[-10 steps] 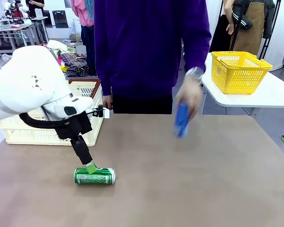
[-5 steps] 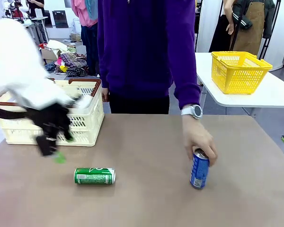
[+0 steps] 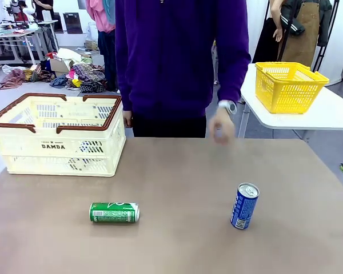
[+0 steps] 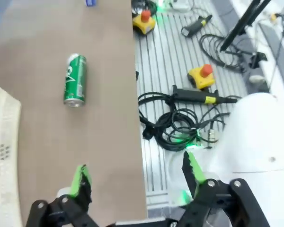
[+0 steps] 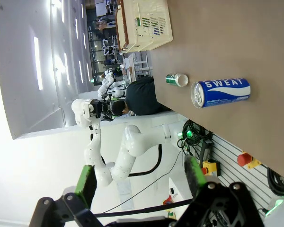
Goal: Place the drinks into the Shopping basket.
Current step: Pick up one drink and place it into the Shopping basket.
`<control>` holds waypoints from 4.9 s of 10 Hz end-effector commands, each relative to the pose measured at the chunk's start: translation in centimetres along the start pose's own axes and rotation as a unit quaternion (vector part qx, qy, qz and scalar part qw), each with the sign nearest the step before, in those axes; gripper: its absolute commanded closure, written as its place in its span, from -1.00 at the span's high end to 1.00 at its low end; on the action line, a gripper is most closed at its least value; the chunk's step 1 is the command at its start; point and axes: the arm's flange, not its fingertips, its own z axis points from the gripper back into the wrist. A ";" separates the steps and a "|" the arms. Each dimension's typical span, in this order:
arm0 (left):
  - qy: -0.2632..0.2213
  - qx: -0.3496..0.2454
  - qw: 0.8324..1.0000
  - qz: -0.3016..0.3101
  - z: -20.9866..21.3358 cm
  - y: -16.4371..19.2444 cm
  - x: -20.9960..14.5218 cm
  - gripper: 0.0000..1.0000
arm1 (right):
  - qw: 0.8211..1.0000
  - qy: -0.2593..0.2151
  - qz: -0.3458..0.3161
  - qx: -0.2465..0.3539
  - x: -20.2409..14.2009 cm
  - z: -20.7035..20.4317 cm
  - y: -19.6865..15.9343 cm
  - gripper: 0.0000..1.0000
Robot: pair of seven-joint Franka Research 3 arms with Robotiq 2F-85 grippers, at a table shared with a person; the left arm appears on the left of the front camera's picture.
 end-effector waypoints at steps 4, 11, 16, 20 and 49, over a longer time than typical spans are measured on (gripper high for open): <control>0.149 -0.006 0.988 -0.027 -14.7 8.5 12.7 1.00 | 1.000 -0.002 -0.005 0.008 0.0 -0.1 0.4 1.00; 0.283 -0.005 0.957 -0.065 -28.5 13.8 17.0 1.00 | 1.000 -0.002 -0.005 0.008 0.0 -0.1 0.4 1.00; 0.305 -0.020 0.951 -0.035 -33.1 14.9 14.9 1.00 | 1.000 -0.002 -0.005 0.008 0.0 -0.1 0.4 1.00; 0.356 -0.068 0.931 -0.034 -35.8 14.5 12.7 1.00 | 1.000 -0.002 -0.005 0.008 0.0 -0.1 0.4 1.00; 0.008 0.132 0.885 0.446 5.9 24.8 12.6 -1.00 | 1.000 -0.002 -0.005 0.008 0.0 -0.1 0.4 1.00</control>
